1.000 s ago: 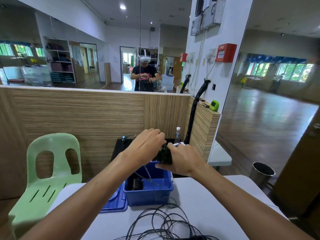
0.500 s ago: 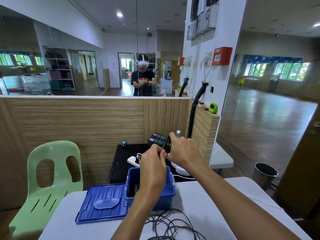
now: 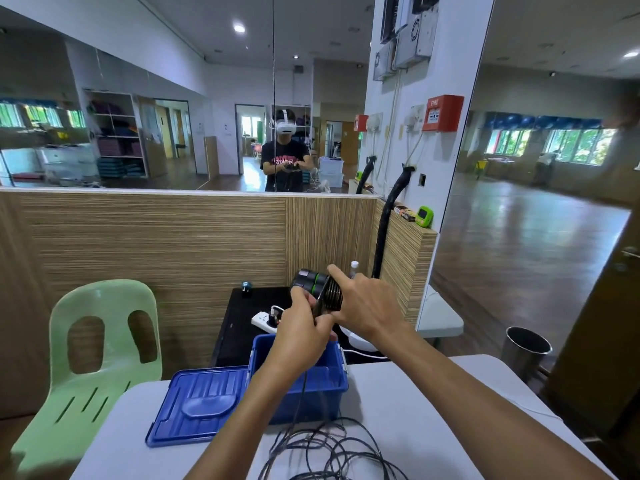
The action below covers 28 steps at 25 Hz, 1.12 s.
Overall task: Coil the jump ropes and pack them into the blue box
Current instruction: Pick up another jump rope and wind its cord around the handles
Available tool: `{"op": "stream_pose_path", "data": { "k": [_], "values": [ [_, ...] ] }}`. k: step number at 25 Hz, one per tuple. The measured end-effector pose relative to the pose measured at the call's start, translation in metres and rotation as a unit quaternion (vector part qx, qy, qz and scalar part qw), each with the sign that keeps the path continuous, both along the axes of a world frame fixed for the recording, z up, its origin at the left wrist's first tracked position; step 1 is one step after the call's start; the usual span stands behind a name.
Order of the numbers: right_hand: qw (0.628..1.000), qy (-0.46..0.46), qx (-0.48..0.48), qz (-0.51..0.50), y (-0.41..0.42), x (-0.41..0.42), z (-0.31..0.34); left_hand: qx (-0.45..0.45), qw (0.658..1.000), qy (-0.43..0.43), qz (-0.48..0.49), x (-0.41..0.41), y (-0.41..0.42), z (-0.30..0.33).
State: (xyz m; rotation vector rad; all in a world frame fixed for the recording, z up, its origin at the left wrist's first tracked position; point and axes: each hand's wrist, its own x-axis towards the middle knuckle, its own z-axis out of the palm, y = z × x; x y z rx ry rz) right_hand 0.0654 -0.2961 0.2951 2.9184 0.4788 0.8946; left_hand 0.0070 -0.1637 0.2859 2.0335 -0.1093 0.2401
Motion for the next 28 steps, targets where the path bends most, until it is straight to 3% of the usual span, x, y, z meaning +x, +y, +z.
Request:
{"op": "stream_pose_path", "data": {
  "k": [2,4,6,9,15,21,28],
  "values": [
    [1.0,0.004,-0.012,0.005,-0.002,-0.001,-0.002,0.096,0.995,-0.013,0.017,0.002,0.0,0.001],
    [1.0,0.012,-0.015,0.008,-0.004,-0.001,-0.005,0.261,0.959,-0.081,0.072,0.003,0.003,0.008],
    [0.999,0.027,-0.026,0.02,-0.005,-0.003,-0.01,0.35,0.921,-0.139,0.106,0.009,0.011,0.022],
    [0.997,0.046,-0.044,0.048,-0.002,-0.01,-0.017,0.4,0.895,-0.165,0.108,0.028,0.031,0.046],
    [0.991,0.056,-0.063,0.101,0.005,-0.022,-0.019,0.445,0.877,-0.176,0.033,0.057,0.053,0.058],
    [0.994,0.105,-0.003,0.012,-0.002,-0.007,-0.024,0.567,0.787,-0.242,-0.038,0.024,0.034,0.037],
    [0.994,0.094,0.052,-0.019,0.007,0.008,-0.008,0.498,0.845,-0.172,0.092,-0.005,-0.002,-0.013]
  ]
}}
